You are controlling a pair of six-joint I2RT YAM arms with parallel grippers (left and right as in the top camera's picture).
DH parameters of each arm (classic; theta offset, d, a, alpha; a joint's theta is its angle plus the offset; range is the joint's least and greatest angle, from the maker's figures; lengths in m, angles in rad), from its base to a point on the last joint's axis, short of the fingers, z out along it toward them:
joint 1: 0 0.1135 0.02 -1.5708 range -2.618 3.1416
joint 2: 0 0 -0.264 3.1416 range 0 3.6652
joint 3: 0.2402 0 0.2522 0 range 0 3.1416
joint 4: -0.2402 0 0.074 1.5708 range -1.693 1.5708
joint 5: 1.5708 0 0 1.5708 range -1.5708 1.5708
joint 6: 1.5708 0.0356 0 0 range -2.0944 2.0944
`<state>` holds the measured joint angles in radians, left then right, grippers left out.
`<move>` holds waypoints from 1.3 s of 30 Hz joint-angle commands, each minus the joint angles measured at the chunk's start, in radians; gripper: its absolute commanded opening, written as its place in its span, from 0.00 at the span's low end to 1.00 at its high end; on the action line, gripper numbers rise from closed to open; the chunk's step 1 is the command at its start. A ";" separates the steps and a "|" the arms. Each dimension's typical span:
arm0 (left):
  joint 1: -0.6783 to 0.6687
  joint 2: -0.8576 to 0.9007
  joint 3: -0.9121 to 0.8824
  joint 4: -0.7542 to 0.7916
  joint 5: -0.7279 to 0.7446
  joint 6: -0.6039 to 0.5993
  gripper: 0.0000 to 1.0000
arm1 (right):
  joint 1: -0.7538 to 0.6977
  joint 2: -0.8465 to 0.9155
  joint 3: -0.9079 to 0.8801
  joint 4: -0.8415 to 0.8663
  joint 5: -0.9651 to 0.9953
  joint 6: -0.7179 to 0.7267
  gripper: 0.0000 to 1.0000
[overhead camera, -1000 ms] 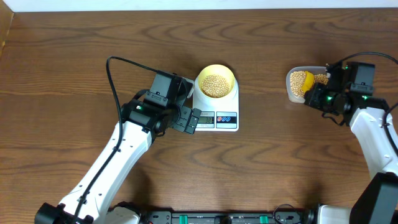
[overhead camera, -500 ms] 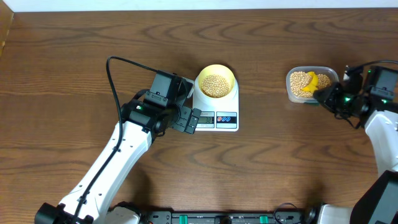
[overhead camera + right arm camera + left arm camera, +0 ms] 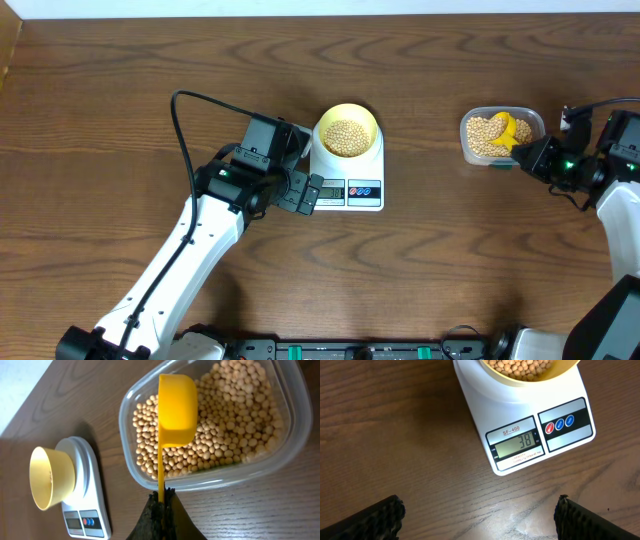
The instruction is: Scoop item into bowl and weigh 50g on scale
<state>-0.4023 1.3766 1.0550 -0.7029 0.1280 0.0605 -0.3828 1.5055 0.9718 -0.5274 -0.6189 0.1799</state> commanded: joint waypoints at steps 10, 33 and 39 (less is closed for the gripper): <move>-0.002 -0.003 0.000 -0.002 -0.006 0.014 0.98 | -0.003 -0.081 -0.005 0.002 -0.034 -0.133 0.01; -0.002 -0.003 0.000 -0.002 -0.006 0.014 0.98 | -0.135 -0.084 -0.005 -0.016 -0.313 0.184 0.01; -0.002 -0.003 0.000 -0.002 -0.006 0.014 0.98 | -0.135 -0.084 -0.005 -0.014 -0.391 0.278 0.01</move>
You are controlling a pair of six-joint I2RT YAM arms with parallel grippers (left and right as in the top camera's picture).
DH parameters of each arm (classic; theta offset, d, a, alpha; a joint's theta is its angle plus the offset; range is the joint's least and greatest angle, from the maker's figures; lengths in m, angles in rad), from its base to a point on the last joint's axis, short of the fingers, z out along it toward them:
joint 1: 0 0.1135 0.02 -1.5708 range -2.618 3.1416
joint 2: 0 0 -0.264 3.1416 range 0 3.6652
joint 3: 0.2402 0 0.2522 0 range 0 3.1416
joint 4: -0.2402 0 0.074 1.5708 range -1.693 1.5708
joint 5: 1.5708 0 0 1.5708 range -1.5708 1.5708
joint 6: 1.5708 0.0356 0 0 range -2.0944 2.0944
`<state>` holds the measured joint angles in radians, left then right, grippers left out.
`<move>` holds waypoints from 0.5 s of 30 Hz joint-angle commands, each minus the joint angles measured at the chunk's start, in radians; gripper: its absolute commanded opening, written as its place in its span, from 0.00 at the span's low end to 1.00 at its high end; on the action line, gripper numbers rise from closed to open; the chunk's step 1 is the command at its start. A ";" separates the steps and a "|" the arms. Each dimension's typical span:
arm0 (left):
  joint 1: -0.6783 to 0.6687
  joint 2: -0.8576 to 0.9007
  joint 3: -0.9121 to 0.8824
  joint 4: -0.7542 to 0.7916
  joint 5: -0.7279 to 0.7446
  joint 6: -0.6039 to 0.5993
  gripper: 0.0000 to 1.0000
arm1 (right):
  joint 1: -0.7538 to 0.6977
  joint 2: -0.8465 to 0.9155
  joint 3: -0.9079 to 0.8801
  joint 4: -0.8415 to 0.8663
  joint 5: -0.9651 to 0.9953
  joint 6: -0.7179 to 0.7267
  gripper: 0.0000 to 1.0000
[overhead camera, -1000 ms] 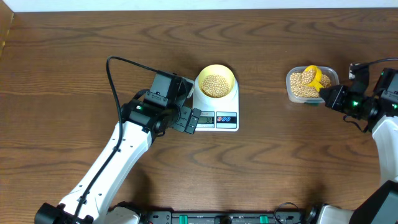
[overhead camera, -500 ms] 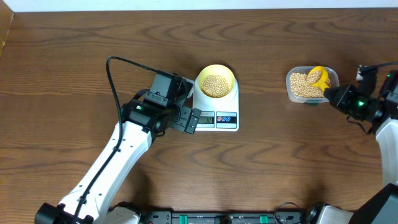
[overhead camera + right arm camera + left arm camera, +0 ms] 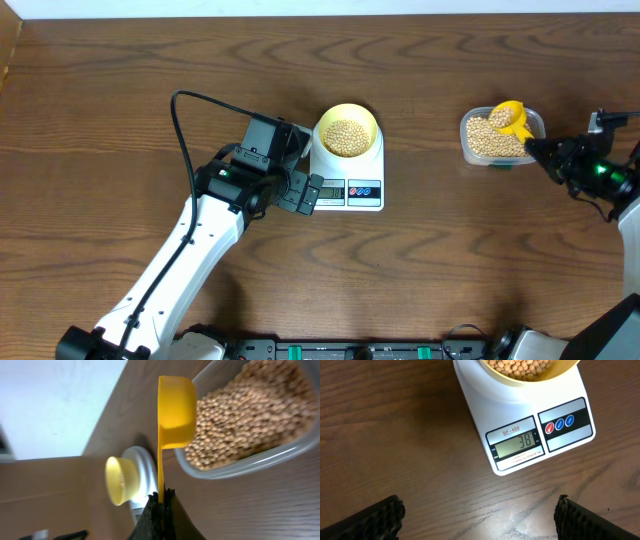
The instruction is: Scoop item into bowl and weigh 50g on scale
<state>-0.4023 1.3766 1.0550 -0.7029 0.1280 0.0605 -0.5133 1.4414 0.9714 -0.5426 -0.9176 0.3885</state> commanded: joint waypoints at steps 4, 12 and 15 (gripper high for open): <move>-0.002 -0.003 0.000 -0.002 -0.006 0.014 0.98 | -0.005 -0.020 -0.005 0.002 -0.115 0.127 0.01; -0.002 -0.003 0.000 -0.002 -0.006 0.014 0.98 | 0.058 -0.020 -0.005 0.016 -0.159 0.135 0.01; -0.002 -0.003 0.000 -0.002 -0.006 0.014 0.98 | 0.129 -0.020 -0.005 0.067 -0.158 0.159 0.01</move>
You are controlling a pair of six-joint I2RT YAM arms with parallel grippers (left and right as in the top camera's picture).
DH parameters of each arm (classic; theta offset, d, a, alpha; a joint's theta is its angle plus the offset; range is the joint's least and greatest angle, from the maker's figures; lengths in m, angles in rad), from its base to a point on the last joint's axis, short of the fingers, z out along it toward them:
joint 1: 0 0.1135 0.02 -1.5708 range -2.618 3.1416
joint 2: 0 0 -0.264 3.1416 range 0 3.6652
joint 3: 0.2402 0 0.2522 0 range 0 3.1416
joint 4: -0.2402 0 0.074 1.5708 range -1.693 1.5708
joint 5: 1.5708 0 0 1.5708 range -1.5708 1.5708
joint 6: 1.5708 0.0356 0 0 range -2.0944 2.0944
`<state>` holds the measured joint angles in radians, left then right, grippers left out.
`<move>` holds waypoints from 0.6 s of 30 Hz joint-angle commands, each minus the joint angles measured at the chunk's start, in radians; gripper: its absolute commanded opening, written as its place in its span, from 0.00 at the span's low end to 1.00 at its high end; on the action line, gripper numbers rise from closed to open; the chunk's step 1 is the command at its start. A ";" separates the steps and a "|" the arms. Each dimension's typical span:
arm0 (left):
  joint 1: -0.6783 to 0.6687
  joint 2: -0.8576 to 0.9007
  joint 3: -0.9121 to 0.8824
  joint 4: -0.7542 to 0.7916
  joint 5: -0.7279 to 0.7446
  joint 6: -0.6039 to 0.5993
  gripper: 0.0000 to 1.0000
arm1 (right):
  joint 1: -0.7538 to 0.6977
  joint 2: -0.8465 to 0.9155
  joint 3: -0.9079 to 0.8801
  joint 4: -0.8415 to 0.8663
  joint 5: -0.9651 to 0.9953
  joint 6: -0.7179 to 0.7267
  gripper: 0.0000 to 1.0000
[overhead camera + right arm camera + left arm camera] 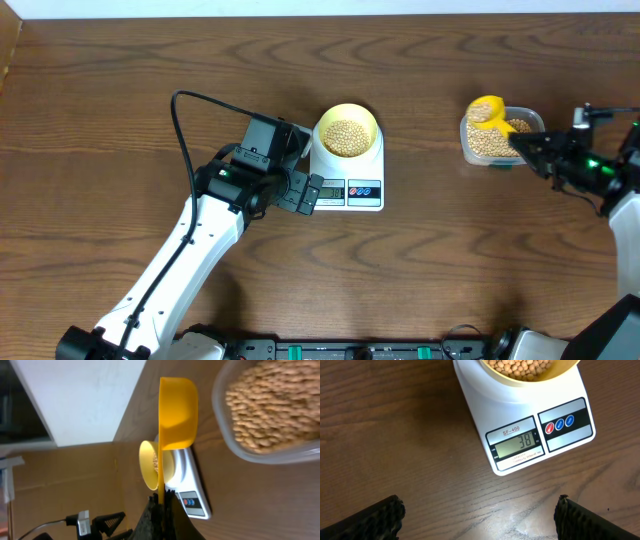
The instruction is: Scoop item into bowl and weigh 50g on scale
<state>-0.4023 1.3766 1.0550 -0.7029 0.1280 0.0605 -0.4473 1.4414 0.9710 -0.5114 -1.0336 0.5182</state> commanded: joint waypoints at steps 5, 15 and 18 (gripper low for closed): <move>-0.002 -0.003 0.000 -0.002 -0.006 0.014 0.98 | 0.179 -0.020 -0.004 0.163 -0.030 0.092 0.01; -0.002 -0.003 0.000 -0.002 -0.006 0.014 0.98 | 0.405 -0.020 -0.004 0.401 0.043 0.204 0.01; -0.002 -0.003 0.000 -0.002 -0.006 0.014 0.98 | 0.440 -0.020 -0.004 0.408 0.089 0.204 0.02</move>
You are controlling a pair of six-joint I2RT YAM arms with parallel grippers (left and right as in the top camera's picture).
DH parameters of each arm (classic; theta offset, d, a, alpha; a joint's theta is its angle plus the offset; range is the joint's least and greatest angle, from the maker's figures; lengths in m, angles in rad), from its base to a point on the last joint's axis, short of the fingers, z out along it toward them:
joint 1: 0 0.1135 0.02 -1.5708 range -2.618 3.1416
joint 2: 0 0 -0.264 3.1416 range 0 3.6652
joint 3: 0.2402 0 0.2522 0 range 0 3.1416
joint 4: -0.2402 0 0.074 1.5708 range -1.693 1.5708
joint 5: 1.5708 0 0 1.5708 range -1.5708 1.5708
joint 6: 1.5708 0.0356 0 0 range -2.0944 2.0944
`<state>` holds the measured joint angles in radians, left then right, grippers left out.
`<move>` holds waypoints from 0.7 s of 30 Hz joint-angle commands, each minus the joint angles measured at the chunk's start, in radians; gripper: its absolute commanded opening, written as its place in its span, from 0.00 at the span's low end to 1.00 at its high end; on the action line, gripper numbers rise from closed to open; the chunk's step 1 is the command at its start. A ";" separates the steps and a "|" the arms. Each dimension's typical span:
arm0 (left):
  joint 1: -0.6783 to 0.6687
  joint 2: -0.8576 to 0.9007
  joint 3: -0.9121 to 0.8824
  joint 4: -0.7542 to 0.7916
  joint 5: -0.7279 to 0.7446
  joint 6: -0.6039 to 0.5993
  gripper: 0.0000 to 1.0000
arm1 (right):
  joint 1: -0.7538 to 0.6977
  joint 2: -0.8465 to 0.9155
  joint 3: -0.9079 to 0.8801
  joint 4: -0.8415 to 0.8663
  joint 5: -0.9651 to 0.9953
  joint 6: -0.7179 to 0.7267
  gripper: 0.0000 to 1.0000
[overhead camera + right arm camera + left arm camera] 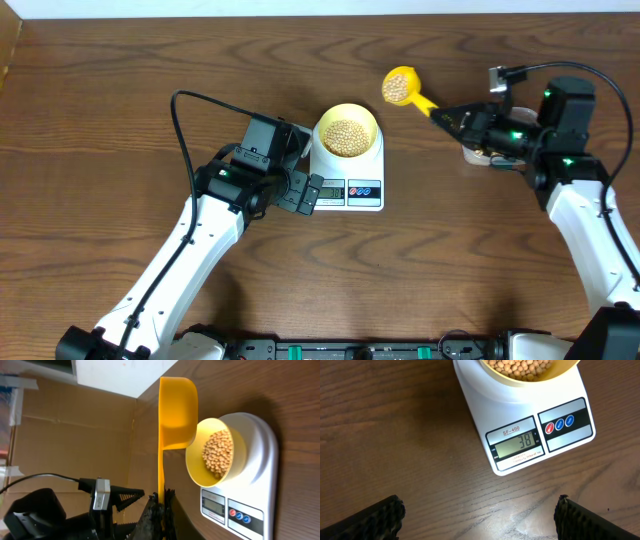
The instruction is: Scoop item into bowl and weigh 50g on scale
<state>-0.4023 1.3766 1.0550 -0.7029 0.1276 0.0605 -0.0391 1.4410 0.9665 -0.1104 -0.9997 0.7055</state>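
A yellow bowl [346,134] holding soybeans stands on the white scale [352,197], whose display [518,442] reads 38. My right gripper [455,118] is shut on the handle of a yellow scoop [400,86] loaded with beans, held in the air just up and right of the bowl. In the right wrist view the scoop [177,410] sits beside the bowl [216,452], not over it. My left gripper [300,192] hovers open and empty at the scale's left side. The clear bean container [476,154] is mostly hidden under the right gripper.
The table is dark brown wood [450,260]. The left arm's black cable [180,130] loops above the table to the left of the scale. A cardboard wall [75,435] shows beyond the table in the right wrist view.
My right gripper has moved left with the loaded scoop, from over the container's left end to just beside the bowl. The left arm has not moved and the display still reads 38.
The scoop first lay down in the container's beans with my right gripper shut on its handle. Then it was raised over the container with beans in it, then over the container's left end, and now beside the bowl. The scale has read 38 throughout.
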 commanded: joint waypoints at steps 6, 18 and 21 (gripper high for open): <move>-0.002 -0.003 0.000 -0.002 -0.005 0.014 0.98 | 0.089 -0.016 0.000 0.018 0.084 -0.046 0.03; -0.002 -0.003 0.000 -0.002 -0.005 0.014 0.98 | 0.180 -0.015 0.000 0.017 0.243 -0.263 0.01; -0.002 -0.003 0.000 -0.002 -0.005 0.014 0.98 | 0.205 -0.015 0.000 0.013 0.261 -0.366 0.01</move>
<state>-0.4023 1.3766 1.0550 -0.7029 0.1280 0.0605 0.1379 1.4410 0.9665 -0.0994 -0.7769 0.4755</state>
